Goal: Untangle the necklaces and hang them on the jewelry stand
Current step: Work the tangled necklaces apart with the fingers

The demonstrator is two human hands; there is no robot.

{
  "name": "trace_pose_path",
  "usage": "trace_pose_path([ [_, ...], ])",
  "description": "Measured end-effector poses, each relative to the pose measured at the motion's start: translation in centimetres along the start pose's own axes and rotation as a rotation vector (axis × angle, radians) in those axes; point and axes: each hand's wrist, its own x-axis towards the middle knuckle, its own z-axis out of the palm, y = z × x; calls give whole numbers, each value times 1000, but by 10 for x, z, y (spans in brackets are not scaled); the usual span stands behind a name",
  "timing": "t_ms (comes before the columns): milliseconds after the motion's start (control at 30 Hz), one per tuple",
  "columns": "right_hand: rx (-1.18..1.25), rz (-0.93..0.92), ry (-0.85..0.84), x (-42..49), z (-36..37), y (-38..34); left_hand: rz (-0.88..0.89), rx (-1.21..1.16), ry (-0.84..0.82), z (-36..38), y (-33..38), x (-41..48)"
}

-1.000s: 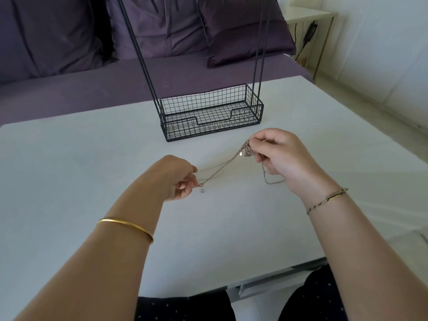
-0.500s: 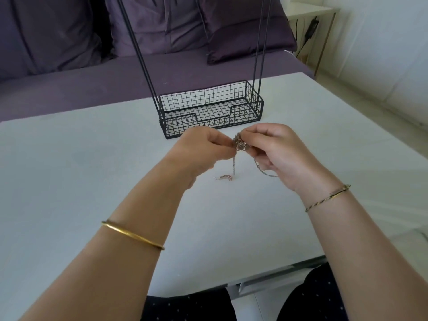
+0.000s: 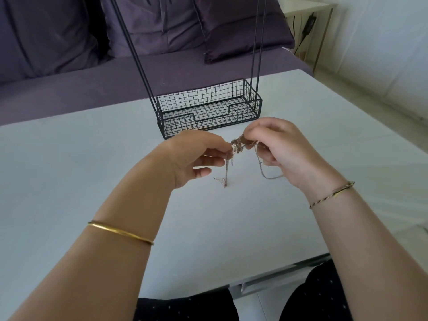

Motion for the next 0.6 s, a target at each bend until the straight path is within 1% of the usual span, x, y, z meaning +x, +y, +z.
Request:
trace_pose_path([
  [167,-7,1,-7,-1,1,-1,-3,49,31,-1,1,1],
  [333,-30,4,-92,-4,2,-3,60,83,-6,-3,-3,2],
  [467,-96,-44,-153,-6,2,-3,60,93,-6,-3,-4,3],
  [600,-142,-70,-147,-8,1,-4,58,99,3,-3,-5,4],
])
